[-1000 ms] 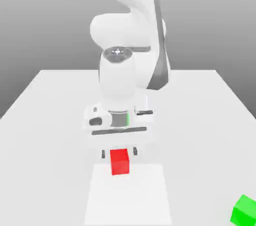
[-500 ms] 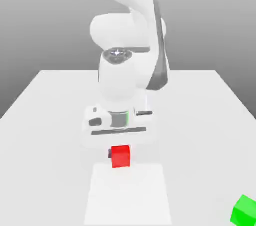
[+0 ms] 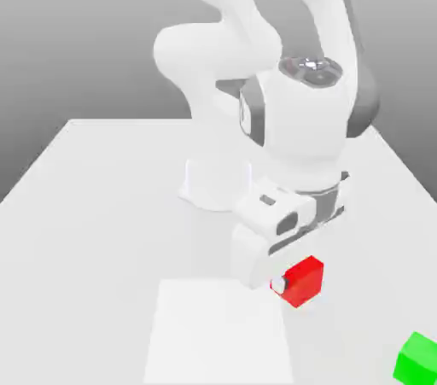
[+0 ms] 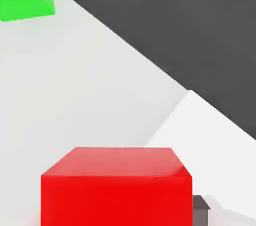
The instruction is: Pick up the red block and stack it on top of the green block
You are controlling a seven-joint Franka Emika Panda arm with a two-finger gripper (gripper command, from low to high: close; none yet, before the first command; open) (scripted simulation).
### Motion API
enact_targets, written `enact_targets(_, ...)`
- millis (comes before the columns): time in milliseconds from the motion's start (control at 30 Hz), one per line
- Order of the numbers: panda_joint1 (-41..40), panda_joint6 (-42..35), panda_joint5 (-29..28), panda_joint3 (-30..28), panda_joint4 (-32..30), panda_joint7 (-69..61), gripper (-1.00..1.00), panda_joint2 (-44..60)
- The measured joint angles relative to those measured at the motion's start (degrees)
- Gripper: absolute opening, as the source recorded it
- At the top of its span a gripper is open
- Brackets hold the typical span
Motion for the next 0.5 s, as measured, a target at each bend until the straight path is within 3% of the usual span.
enact_targets(233,5.7,-6.4,-5.5,4.7,14.6,-5.3,-1.00,8.5)
enact_targets(367,7.8,-1.7,-8.6,3.8,17.2,-4.6,-1.00,16.0)
enact_targets(400,8.1,-0.5,-9.1,3.5,17.3,-4.3,1.00,17.4)
enact_targets(500,8.1,-0.5,-9.1,3.5,17.3,-4.3,1.00,17.4)
